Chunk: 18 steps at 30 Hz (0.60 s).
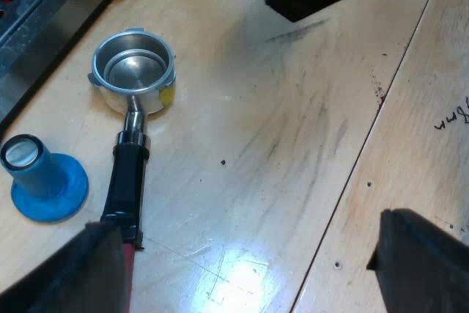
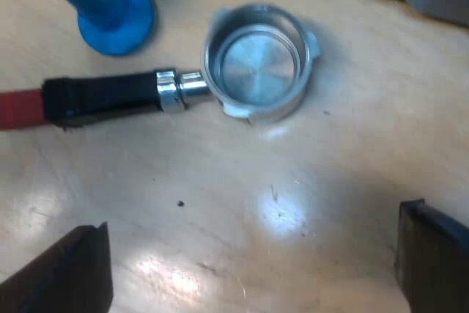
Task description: Put the handle in the coffee machine
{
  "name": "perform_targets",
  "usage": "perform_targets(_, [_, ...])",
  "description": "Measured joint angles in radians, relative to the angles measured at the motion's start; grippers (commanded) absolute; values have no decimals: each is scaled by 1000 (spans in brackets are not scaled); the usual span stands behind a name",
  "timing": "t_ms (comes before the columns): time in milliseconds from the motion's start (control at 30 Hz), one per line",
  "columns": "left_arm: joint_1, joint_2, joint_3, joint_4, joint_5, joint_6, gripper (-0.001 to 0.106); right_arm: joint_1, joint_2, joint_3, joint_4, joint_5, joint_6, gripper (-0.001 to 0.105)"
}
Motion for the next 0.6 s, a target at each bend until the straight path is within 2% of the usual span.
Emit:
perform_targets(167, [0, 0, 0, 0, 0, 0, 71, 0, 0, 0, -22, 5, -4, 79])
perform_targets(333, [0, 0, 0, 0, 0, 0, 71, -11, 57, 0, -62, 4, -49, 79])
perform_targets(500, [0, 0, 0, 0, 0, 0, 71, -30, 89, 0, -78, 4, -62, 79])
perform_targets(600, [0, 0, 0, 0, 0, 0, 71, -111, 132, 0, -153, -29, -112, 79])
